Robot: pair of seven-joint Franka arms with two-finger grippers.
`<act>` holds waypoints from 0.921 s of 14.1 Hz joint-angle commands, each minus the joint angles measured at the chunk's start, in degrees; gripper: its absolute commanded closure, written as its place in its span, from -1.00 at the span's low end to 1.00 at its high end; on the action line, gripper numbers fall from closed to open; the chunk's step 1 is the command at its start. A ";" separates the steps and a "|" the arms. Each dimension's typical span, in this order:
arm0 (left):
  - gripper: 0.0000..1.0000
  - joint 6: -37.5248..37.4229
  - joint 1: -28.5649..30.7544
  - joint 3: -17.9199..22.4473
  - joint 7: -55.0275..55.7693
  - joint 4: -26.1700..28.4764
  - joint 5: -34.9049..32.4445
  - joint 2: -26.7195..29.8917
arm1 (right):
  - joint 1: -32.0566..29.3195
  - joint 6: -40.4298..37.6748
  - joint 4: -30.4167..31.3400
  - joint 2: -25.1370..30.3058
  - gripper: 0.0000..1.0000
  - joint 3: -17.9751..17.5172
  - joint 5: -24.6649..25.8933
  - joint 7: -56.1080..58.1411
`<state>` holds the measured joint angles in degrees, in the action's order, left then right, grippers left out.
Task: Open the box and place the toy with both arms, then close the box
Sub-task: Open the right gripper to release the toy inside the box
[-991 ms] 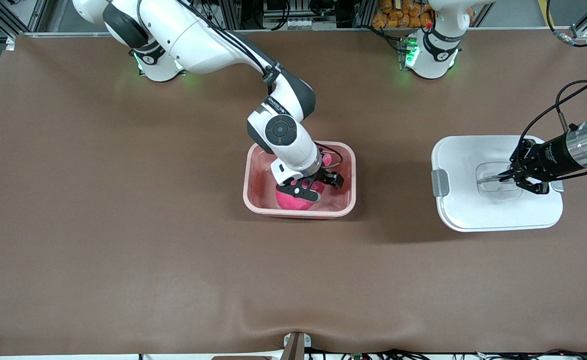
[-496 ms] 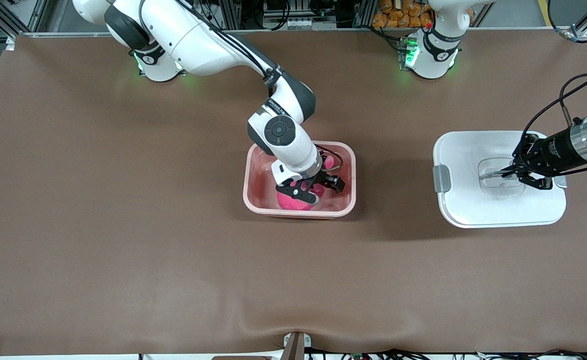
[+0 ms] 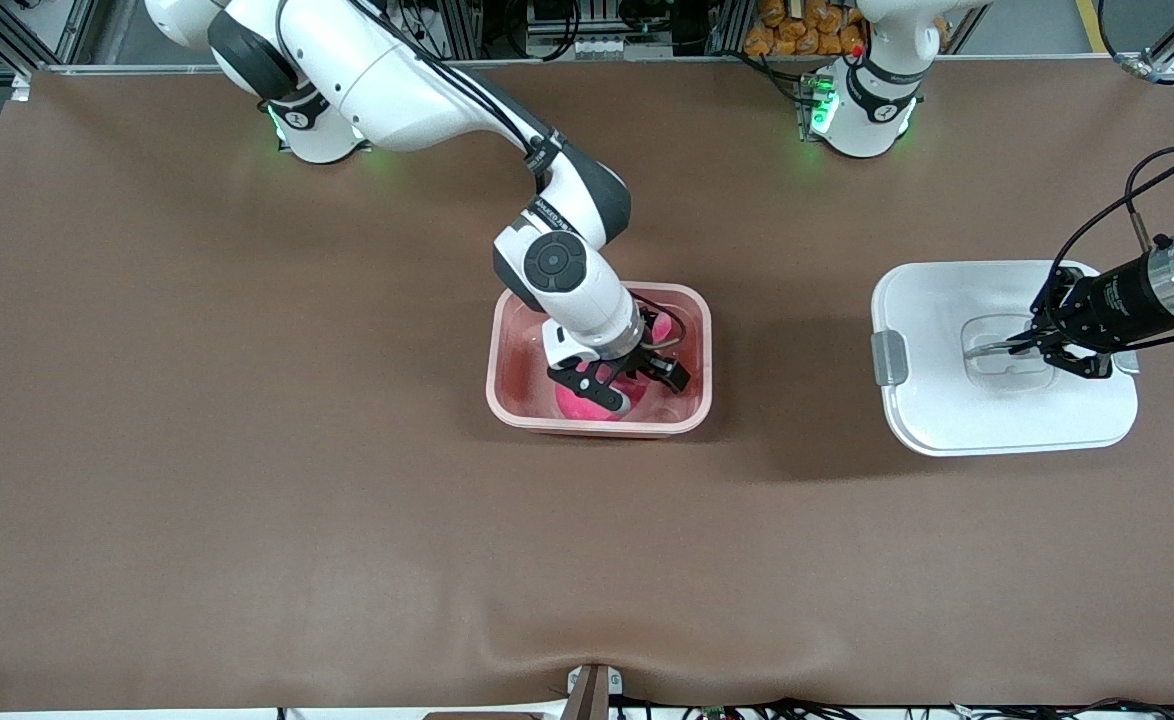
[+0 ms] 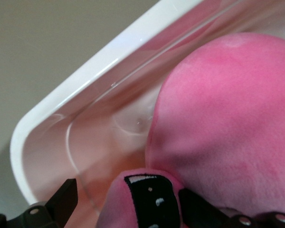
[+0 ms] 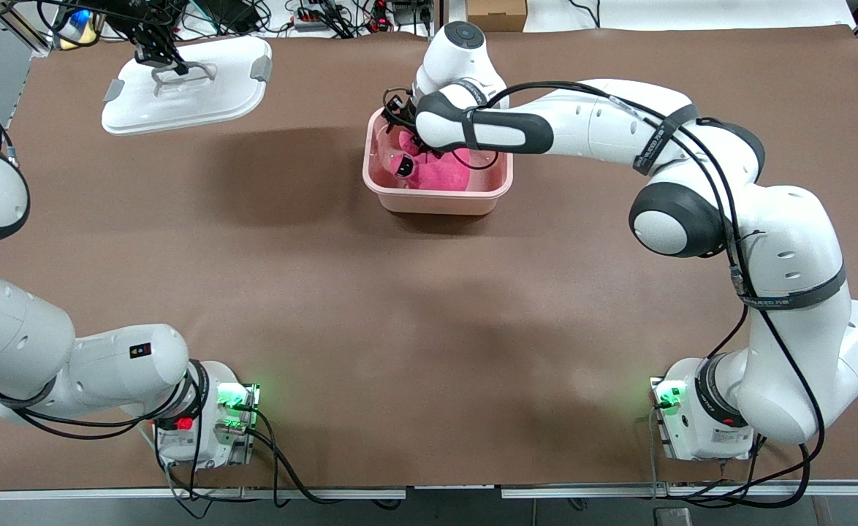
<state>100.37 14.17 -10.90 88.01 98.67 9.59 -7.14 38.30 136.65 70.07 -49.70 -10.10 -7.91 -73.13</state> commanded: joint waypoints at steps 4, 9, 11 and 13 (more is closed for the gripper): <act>1.00 -2.02 0.68 -0.18 -0.73 0.47 1.57 2.30 | -0.33 -0.06 -2.66 -0.40 -1.00 -0.19 -2.99 -3.86; 1.00 -3.16 0.68 -0.18 -0.73 0.56 1.66 3.79 | -0.16 5.56 -2.84 -0.40 -1.00 -0.19 -3.25 -8.26; 1.00 -3.60 0.59 -0.27 -0.73 0.56 1.66 4.15 | -0.16 5.65 -2.84 -0.40 -1.00 -0.19 -3.25 -8.79; 1.00 -3.60 0.59 -0.27 -0.73 0.56 1.66 4.06 | 0.02 5.74 -2.75 -0.49 -1.00 -0.19 -3.25 -10.19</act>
<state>97.62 14.17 -10.92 87.98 98.66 9.59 -4.50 38.22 142.06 68.13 -49.70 -10.10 -10.10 -81.85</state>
